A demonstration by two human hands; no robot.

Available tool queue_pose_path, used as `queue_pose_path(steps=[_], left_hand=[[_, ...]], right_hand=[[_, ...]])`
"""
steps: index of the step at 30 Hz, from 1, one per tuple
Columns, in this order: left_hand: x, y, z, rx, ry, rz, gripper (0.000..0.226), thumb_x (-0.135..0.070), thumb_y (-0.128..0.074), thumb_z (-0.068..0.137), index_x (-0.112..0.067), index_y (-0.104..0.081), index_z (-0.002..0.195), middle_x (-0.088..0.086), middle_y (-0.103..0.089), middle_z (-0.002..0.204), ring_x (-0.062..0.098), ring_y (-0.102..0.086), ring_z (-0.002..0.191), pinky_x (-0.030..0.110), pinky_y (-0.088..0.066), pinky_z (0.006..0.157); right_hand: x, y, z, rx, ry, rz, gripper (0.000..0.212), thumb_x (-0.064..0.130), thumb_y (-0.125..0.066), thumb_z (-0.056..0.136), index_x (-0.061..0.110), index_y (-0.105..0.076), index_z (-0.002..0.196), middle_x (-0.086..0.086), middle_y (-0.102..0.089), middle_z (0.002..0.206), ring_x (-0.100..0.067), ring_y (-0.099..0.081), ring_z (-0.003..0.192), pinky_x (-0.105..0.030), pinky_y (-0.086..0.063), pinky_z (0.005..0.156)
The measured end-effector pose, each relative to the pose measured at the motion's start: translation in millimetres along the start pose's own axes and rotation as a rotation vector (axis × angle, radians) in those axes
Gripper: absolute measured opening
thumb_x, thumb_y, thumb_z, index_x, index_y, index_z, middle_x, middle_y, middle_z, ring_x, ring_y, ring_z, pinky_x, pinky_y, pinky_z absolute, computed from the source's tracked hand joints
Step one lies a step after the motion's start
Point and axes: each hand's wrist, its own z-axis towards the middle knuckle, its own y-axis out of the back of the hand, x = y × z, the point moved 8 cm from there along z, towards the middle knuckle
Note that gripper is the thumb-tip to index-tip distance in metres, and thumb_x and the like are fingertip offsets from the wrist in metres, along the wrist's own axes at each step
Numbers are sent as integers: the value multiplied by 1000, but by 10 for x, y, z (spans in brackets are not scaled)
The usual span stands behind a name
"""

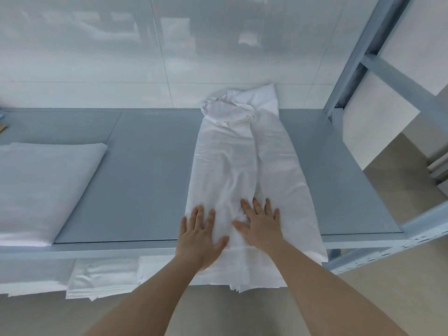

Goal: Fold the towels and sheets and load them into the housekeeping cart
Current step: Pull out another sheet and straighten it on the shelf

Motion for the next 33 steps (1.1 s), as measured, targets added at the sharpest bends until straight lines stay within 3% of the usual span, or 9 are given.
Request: queue_pose_path(steps=[3,7,11,14,16,21,26,30,33], left_hand=[[-53,89,59,16,25,6,88,-76,-14,82,-25,-1,153,9,3,161,23,11,147,52,11,116],[-332,351,155,-104,52,-88,97,-83,-5,73,-25,-12,151,11,-14,157,25,-1,147,54,9,116],[-817,441,335,-112,-26,-147,112,-90,-7,68,-19,0,153,7,0,162,23,8,149,48,4,119],[-1018,372,508,-25,11,-184,122,-89,-11,59,-13,7,153,8,11,161,23,17,147,46,4,119],[-1042,310,585,-11,54,-168,118,-85,-17,62,-13,6,153,6,11,161,22,18,147,47,5,119],[-968,316,637,-164,100,-141,97,-73,-32,69,-21,-19,150,-1,-20,156,18,-12,144,41,-12,113],[-956,464,651,-254,120,-175,57,-59,-44,74,-31,-49,123,-8,-47,125,17,-42,116,35,-28,96],[-833,556,683,-286,125,-321,58,-60,-45,76,-30,-47,126,-9,-51,122,15,-47,117,34,-34,95],[-716,608,708,-290,136,-525,88,-61,-53,77,-21,-22,149,-7,-38,146,13,-36,135,35,-32,107]], right_hand=[[-59,170,-49,-45,14,103,68,59,-41,92,32,-18,150,3,-13,160,-28,-12,146,-47,-14,117],[-259,512,-48,-216,-22,326,54,43,-51,94,23,-39,142,-4,-43,141,-27,-43,124,-37,-39,99],[-263,706,185,-209,-45,515,47,34,-56,93,14,-47,135,-7,-52,125,-25,-53,112,-36,-45,96],[-250,694,389,-158,-114,629,34,36,-63,87,10,-56,108,-6,-59,102,-23,-57,92,-32,-47,84],[-241,654,485,-144,-142,628,36,37,-64,85,7,-55,104,-9,-58,100,-24,-56,90,-33,-45,83],[-158,542,588,-102,-158,646,30,28,-57,89,8,-49,110,-13,-62,108,-32,-58,102,-28,-39,80],[-65,602,559,-122,-87,654,28,14,-49,89,14,-51,117,-8,-64,106,-29,-60,101,-30,-44,85],[88,740,543,-157,-9,619,44,14,-48,94,18,-48,137,-3,-61,127,-22,-55,117,-21,-36,95],[252,907,535,-219,65,615,25,17,-52,94,22,-65,114,2,-68,103,-16,-61,97,-23,-44,86]])
